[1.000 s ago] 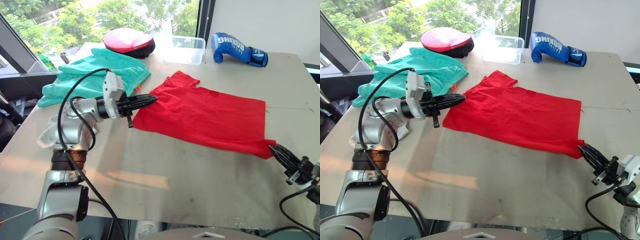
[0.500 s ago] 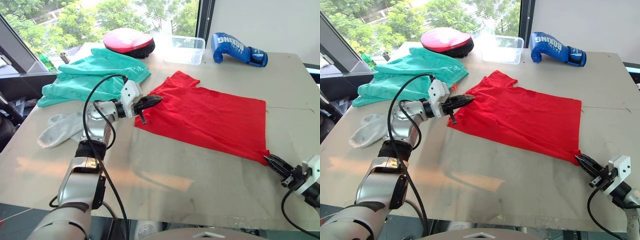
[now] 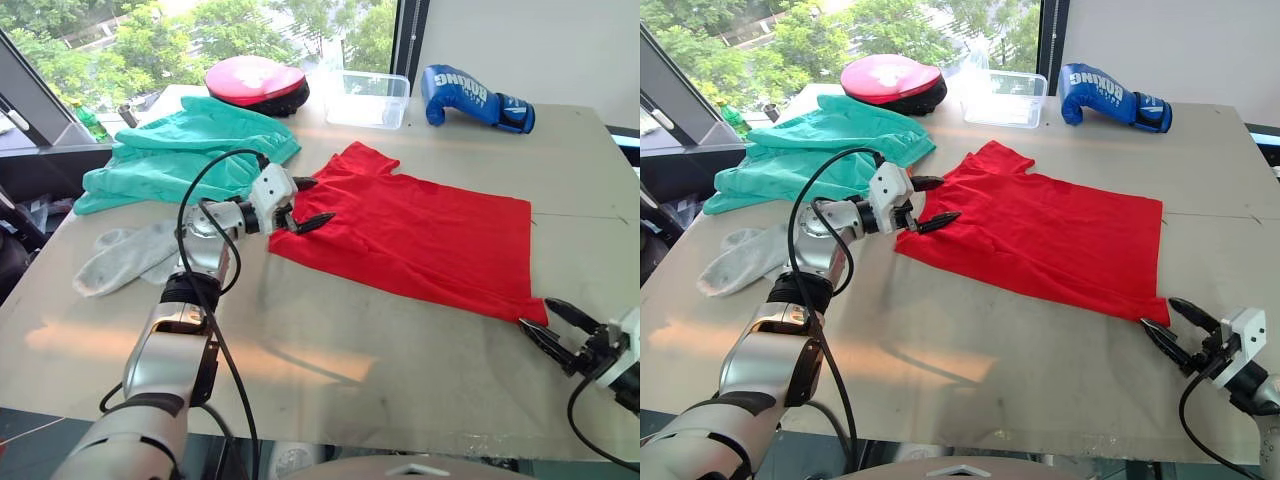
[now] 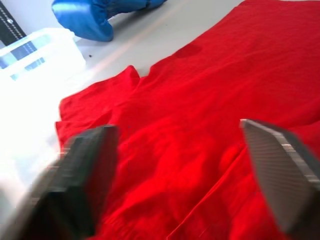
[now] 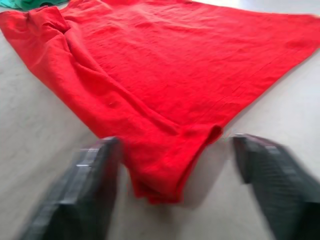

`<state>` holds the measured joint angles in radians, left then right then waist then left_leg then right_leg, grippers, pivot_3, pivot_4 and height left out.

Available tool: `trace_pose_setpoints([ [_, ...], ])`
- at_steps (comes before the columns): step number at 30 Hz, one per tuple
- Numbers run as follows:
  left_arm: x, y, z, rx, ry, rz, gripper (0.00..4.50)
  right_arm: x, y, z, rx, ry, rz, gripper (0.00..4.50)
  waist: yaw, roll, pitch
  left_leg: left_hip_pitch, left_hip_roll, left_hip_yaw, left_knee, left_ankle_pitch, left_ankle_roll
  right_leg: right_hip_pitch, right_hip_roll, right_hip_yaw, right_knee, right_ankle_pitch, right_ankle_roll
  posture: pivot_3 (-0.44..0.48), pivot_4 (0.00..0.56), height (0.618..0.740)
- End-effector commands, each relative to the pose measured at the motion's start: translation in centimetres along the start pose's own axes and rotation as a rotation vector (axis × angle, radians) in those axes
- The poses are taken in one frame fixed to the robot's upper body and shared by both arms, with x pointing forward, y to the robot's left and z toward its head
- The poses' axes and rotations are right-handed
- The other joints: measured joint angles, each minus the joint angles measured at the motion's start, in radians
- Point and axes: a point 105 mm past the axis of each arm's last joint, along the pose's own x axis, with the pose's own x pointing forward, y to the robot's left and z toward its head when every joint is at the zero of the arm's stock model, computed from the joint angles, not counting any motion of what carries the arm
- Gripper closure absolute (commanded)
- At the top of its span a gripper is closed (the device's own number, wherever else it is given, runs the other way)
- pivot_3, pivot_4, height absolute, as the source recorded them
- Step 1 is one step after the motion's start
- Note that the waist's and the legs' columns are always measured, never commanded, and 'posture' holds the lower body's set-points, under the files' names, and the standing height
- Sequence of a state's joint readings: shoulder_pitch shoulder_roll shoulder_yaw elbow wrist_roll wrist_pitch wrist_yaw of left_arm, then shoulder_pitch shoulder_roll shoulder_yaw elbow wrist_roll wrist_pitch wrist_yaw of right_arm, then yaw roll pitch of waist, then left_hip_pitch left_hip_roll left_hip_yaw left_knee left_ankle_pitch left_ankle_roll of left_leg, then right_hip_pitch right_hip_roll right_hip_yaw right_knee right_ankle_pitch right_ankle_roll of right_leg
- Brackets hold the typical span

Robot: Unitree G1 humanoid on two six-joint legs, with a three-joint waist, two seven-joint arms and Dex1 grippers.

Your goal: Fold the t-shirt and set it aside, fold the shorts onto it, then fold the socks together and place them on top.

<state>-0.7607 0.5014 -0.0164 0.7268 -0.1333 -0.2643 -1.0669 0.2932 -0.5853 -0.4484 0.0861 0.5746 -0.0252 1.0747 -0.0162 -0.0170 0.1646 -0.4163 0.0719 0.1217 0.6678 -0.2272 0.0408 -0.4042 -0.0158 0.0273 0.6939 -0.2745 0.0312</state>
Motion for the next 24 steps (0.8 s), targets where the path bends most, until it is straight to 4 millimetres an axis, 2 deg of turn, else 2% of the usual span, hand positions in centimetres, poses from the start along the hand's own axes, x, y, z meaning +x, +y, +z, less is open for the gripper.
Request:
trace_pose_setpoints([
  [1,-2.8,1.5,1.7,-0.002,-0.063,0.06,0.0,-1.7,-0.2,2.4,-0.043,-0.007,0.06,0.05,0.001,0.0,0.0,0.0,0.0,0.0,0.0,0.0,0.0,0.0,0.0,0.0,0.0,0.0,0.0,0.0,0.15,0.735],
  [5,-6.0,0.6,1.2,-0.036,-0.019,0.016,0.0,-2.4,0.3,2.8,-0.01,0.062,0.12,0.05,-0.002,0.0,0.0,0.0,0.001,-0.001,-0.001,0.0,0.0,0.0,0.0,-0.001,0.0,0.0,0.0,0.0,0.15,0.735],
  [9,-8.6,-1.4,-1.1,-0.077,0.104,-0.051,0.0,-2.2,0.9,1.4,0.028,0.136,0.146,0.05,0.0,0.0,0.0,0.001,0.001,0.0,-0.001,0.0,0.0,0.0,-0.002,-0.001,0.0,0.0,-0.001,0.0,0.15,0.735],
  [11,-9.2,-2.0,-2.0,-0.108,0.149,-0.062,0.0,-1.8,1.1,0.7,0.044,0.156,0.156,0.05,0.003,0.0,0.0,0.001,0.001,-0.001,-0.001,0.0,0.0,0.0,-0.003,-0.002,-0.001,0.0,-0.001,0.0,0.15,0.735],
  [15,-9.0,-2.8,-3.4,-0.164,0.199,-0.074,0.0,-0.8,1.6,-0.1,0.052,0.211,0.177,0.05,0.009,-0.001,0.0,0.0,0.001,-0.001,0.0,0.0,0.0,0.0,-0.003,-0.003,-0.001,0.0,-0.001,0.0,0.15,0.735],
  [24,-7.3,-3.0,-4.1,-0.292,0.19,-0.078,0.0,-0.3,1.6,0.4,0.076,0.243,0.159,0.05,0.005,-0.002,-0.001,0.0,0.001,-0.001,-0.001,0.0,0.0,0.0,-0.002,-0.002,-0.001,0.0,-0.001,0.0,0.15,0.735],
])
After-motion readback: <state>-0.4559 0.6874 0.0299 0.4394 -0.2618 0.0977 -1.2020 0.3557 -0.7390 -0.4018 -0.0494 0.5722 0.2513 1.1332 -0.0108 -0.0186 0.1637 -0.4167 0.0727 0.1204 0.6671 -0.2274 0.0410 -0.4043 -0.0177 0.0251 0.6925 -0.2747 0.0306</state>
